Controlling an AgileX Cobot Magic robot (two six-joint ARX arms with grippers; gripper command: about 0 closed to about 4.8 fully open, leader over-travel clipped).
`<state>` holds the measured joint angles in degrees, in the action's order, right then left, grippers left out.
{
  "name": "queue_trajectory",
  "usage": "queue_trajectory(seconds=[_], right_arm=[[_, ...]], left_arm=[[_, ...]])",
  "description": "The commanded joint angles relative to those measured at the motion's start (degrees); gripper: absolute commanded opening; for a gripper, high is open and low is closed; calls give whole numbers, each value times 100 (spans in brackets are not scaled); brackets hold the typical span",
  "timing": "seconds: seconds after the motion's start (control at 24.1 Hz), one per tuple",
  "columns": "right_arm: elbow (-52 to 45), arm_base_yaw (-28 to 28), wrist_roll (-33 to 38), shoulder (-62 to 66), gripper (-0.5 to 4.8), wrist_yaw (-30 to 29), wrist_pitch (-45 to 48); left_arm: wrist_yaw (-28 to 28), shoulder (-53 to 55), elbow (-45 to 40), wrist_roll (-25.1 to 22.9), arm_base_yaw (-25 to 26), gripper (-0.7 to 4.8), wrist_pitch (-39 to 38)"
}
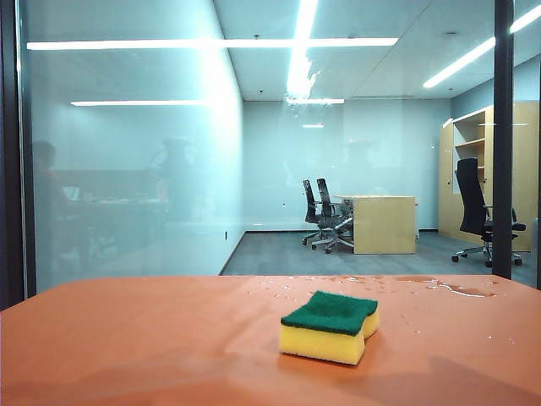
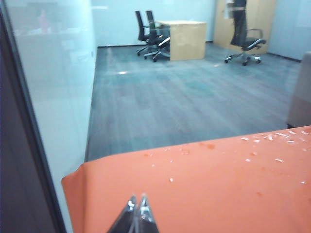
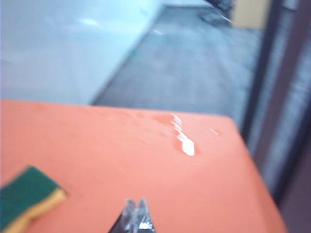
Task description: Pick up the sponge from the table, wipe the water off the glass, and finally place the sponge back on the table.
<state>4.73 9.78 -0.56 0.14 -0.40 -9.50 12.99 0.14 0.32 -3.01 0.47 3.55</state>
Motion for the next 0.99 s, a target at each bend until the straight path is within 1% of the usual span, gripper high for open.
queue_trajectory(seconds=[0.04,0.21,0.58,0.99], right_arm=[[20,0,-11,-2,-6,-376,280],[20,0,-9,-2,-6,-466,273],[22,0,-9,-2,-5,-463,52],[22,0,-9,-2,-5,-463,31]], left_arm=[[85,0,17,-9,-2,-5,234],[101,0,17,4,-2,-5,212],[118,0,17,2,-2,-5,125],[118,0,17,2,0,-5,122]])
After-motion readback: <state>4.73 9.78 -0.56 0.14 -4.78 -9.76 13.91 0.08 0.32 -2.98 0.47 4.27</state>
